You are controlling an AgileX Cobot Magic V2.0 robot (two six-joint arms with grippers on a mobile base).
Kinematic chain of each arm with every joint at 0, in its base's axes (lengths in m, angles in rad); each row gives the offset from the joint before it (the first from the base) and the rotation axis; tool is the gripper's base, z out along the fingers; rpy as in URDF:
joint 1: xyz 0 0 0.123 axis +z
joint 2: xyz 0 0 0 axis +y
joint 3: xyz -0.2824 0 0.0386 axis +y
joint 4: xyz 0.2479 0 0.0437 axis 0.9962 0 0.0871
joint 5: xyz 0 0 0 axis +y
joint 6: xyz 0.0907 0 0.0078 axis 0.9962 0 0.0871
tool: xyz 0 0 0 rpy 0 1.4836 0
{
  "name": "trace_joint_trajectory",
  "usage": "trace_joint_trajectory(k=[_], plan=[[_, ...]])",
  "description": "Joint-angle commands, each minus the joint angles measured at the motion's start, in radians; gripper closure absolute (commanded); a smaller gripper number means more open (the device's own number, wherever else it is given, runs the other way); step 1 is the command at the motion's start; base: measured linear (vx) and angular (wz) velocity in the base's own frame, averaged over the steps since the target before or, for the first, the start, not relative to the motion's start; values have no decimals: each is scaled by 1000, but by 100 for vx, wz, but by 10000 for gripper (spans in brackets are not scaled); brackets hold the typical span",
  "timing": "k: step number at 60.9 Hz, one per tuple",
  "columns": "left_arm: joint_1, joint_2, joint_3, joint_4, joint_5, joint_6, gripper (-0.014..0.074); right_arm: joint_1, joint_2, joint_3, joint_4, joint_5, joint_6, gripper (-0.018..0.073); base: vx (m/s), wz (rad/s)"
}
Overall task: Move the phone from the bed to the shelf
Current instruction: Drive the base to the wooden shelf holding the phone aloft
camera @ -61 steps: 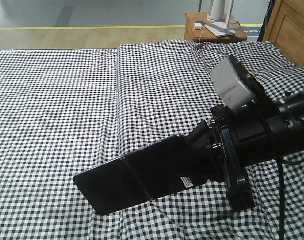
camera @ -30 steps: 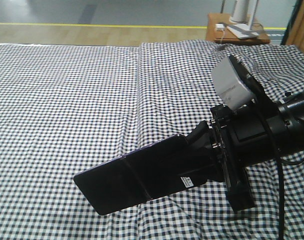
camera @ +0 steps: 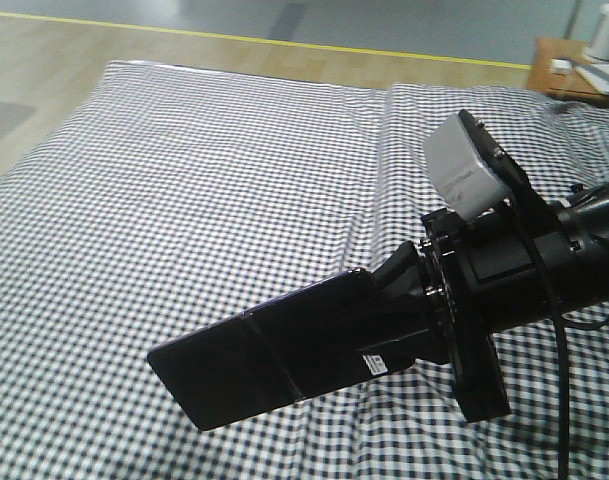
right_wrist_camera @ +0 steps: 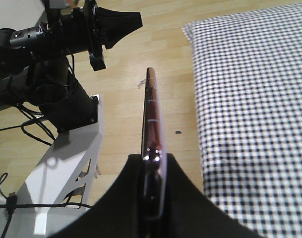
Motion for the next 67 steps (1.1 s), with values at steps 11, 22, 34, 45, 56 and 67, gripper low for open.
trace_joint_trajectory(k=[11, 22, 34, 45, 56, 67], plan=[[-4, -13, -21, -9, -72, -6, 595, 2, -27, -28, 86, 71, -1, 561, -13, 52], [-4, -13, -21, -9, -72, -6, 595, 2, -29, -28, 86, 71, -1, 561, -14, 54], [-4, -13, -21, -9, -72, -6, 595, 2, -29, -28, 86, 71, -1, 561, -14, 55], [-4, -13, -21, -9, -72, -6, 595, 2, -29, -28, 86, 71, -1, 561, -15, 57], [-4, -13, -21, -9, -72, -6, 595, 2, -29, -28, 86, 71, -1, 561, -15, 57], [-4, -13, -21, -9, -72, -6, 595, 2, -29, -28, 86, 71, -1, 561, -15, 59]])
